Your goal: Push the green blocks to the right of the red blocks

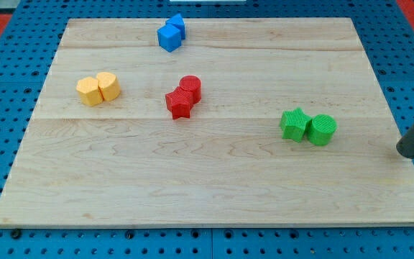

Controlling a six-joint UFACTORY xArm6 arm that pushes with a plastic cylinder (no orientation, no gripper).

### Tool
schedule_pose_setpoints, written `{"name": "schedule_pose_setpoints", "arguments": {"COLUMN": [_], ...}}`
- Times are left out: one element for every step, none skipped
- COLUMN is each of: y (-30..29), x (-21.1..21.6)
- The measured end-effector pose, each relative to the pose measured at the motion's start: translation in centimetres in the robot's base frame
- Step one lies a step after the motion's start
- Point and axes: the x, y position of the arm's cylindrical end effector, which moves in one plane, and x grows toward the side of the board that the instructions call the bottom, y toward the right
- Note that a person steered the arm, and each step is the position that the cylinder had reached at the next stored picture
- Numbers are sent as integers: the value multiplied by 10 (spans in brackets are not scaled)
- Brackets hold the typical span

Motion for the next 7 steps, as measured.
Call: {"name": "schedule_pose_setpoints", "arguments": {"y": [-17,-41,-83,-99,-87,-118,-161], "x": [-20,-38,-40,-37,-15,-30,-73]}}
